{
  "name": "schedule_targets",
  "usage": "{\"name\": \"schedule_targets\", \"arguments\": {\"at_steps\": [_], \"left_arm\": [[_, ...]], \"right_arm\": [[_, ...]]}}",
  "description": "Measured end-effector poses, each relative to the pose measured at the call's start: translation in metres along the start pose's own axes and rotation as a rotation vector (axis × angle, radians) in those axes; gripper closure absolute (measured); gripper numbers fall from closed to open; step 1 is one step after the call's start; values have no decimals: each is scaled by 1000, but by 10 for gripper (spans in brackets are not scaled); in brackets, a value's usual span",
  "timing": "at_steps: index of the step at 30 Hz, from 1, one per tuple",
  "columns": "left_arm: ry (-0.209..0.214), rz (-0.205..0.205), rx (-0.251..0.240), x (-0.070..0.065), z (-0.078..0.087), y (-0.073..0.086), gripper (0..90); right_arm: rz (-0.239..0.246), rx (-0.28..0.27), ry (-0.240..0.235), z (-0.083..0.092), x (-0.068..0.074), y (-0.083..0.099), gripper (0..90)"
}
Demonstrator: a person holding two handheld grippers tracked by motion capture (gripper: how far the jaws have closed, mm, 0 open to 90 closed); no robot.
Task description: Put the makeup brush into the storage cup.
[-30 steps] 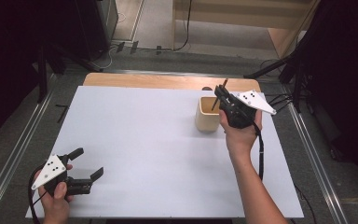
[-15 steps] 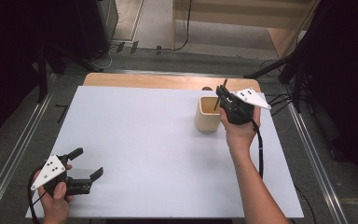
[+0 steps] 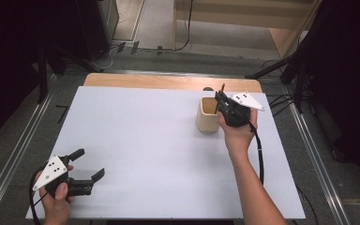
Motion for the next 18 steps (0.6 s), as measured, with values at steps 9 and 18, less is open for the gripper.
{"name": "schedule_targets", "arguments": {"at_steps": [9,18], "left_arm": [[1,-12,9,-1,-2,1,16],[2,-16,12,-2,-2,1,16]], "right_arm": [[-4,44,5,-8,-3,18,841],[-12,82,16,-13,-5,32,840]]}}
Point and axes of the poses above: each handheld gripper's, and its own axes: z roughly backward along the jaws, y roughly out of its underside, x roughly to its left, the point moved 2 cm from there along -z, roughly forward along the jaws
